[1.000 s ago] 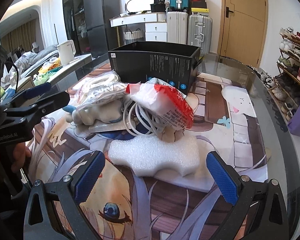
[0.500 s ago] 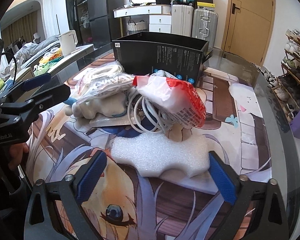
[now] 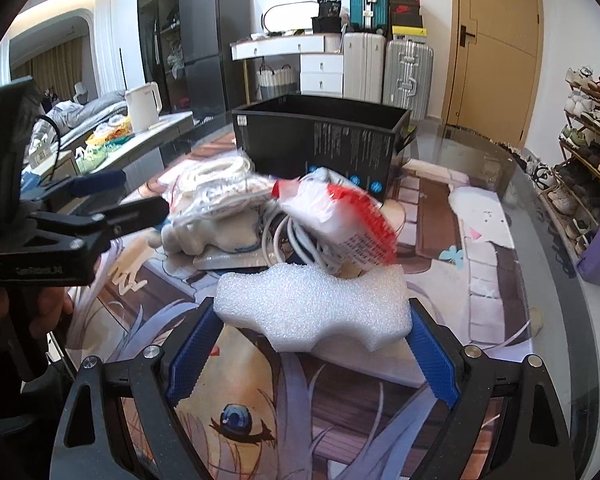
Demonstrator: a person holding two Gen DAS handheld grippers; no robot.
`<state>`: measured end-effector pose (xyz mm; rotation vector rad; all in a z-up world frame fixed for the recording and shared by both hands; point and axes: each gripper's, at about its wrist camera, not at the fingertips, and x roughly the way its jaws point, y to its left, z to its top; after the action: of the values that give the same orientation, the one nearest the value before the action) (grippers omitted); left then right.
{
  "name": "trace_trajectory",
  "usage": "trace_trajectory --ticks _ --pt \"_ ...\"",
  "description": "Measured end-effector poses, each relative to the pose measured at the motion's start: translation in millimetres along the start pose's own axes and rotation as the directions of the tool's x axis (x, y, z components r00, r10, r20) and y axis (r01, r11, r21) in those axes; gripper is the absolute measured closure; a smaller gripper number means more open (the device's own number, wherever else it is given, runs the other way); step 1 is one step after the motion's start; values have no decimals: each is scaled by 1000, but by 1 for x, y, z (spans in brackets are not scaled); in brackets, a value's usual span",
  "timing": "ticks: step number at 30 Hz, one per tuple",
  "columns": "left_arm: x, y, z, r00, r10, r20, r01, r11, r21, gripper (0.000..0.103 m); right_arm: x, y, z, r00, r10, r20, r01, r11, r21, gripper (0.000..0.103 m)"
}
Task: Organize soft objects
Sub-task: 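Lower the right gripper onto the white foam sheet and close it, then close the left gripper on the white plush toy while the right gripper holds the foam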
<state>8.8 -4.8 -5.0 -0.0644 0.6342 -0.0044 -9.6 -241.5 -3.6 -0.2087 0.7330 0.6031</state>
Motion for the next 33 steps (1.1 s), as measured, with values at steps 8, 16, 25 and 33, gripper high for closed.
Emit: trace_trajectory --ticks 8,16,25,33 --pt "9 -10 1 995 17 -94 -10 997 77 0 -12 -15 -2 999 2 43 -4 999 46 12" --pt "21 -9 0 987 2 -163 6 999 51 0 -18 -23 -6 998 6 59 -10 997 71 12" --pt "39 -10 3 974 5 -225 1 1000 28 1 -18 -19 -7 998 7 61 -11 998 63 12" --pt "47 -8 0 967 -57 -250 61 998 12 20 -18 -19 -7 998 8 62 -12 998 63 12"
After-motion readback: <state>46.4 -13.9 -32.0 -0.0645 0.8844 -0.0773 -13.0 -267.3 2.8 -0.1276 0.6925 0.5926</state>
